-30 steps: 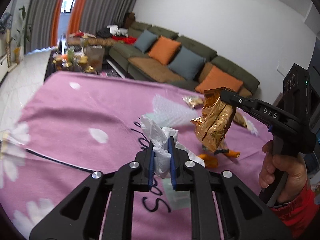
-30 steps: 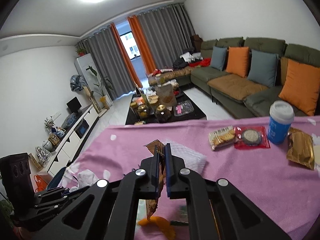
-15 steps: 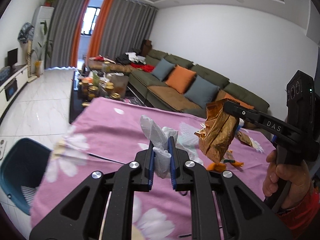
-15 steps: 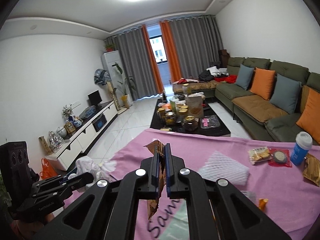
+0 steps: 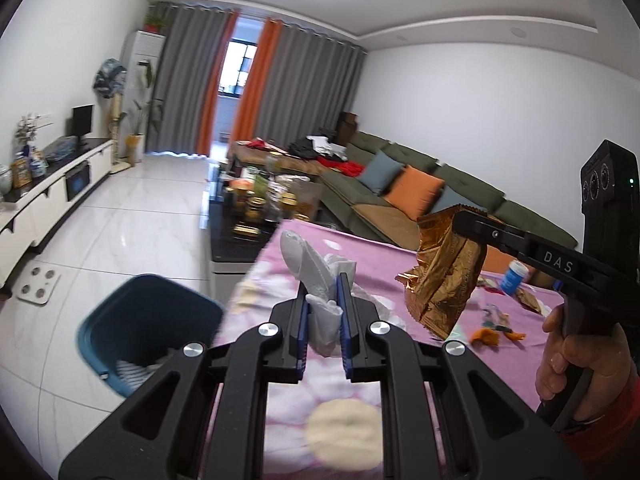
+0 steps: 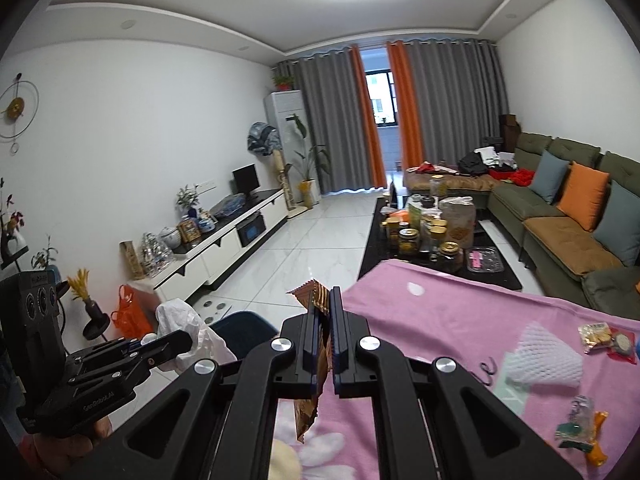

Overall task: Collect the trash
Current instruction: 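Carry the tissue and gold wrapper over the teal bin and open both tools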

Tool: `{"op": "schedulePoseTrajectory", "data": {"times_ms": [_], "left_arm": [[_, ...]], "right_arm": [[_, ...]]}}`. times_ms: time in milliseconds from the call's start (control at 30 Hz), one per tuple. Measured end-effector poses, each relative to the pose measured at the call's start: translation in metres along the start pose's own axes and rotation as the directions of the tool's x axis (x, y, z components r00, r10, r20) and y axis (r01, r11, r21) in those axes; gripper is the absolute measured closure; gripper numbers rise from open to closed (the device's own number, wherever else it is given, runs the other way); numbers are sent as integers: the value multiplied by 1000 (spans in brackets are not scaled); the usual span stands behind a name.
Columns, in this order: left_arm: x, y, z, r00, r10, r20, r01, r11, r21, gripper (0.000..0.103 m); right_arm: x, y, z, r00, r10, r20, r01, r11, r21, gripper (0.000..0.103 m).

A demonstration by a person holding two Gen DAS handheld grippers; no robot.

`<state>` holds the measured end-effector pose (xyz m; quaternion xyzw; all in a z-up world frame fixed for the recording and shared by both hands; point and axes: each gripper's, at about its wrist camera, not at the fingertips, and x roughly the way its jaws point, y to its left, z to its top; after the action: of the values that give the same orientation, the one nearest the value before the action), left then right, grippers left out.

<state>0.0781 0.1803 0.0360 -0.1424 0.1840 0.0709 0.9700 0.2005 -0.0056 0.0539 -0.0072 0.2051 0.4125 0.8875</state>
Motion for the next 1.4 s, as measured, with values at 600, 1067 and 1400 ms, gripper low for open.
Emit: {"op": "schedulePoseTrajectory", "data": {"times_ms": [600,1067,1400], "left_arm": [[-90,113,0,969,241,48,-238,969,-65,90],[-38,168,3,939,341,-42,-343,938,-57,89],[66,169,-11,910,377,-174,-386,922,-21,89]], "right_arm": [[68,92,19,983,170,-67,-176,979,-102,99],[153,131,7,962,189,-195,-215,969,-119,99],[221,130,-13,934,134,-331,-178,978,-107,99]]}}
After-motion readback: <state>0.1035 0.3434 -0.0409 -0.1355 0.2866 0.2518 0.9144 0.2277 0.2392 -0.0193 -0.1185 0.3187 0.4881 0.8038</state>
